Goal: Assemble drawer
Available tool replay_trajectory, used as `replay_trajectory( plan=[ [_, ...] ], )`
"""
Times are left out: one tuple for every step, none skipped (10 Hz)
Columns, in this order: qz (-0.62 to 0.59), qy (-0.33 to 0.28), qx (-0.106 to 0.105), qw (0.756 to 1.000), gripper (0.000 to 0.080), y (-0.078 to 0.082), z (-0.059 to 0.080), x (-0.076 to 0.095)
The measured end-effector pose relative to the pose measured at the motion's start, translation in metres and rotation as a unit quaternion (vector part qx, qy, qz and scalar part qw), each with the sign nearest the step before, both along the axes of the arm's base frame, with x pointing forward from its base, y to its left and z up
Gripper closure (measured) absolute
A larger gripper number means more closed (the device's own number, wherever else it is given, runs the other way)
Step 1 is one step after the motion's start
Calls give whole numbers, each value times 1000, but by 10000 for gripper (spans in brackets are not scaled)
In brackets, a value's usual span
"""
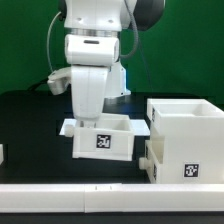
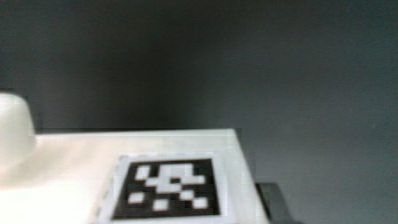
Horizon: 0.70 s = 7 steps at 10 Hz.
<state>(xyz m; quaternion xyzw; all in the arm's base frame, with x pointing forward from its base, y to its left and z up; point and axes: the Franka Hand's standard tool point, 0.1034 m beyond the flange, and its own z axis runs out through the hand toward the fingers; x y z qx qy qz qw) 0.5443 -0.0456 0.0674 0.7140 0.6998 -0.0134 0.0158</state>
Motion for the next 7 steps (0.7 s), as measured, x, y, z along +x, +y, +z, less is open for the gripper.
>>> replay_trajectory(
  plan=[
    [1, -2, 3, 1000, 761, 9, 2, 3],
    [7, -3, 5, 1000, 761, 18, 2, 4],
    [6, -3, 6, 1000, 761, 21, 2, 4],
    [3, -1, 6, 1000, 761, 22, 0, 3],
    [3, 1, 6, 1000, 761, 22, -2, 1],
    [3, 3, 7, 1000, 761, 22, -4, -1],
    [3, 5, 7, 1000, 761, 22, -6, -3]
  ],
)
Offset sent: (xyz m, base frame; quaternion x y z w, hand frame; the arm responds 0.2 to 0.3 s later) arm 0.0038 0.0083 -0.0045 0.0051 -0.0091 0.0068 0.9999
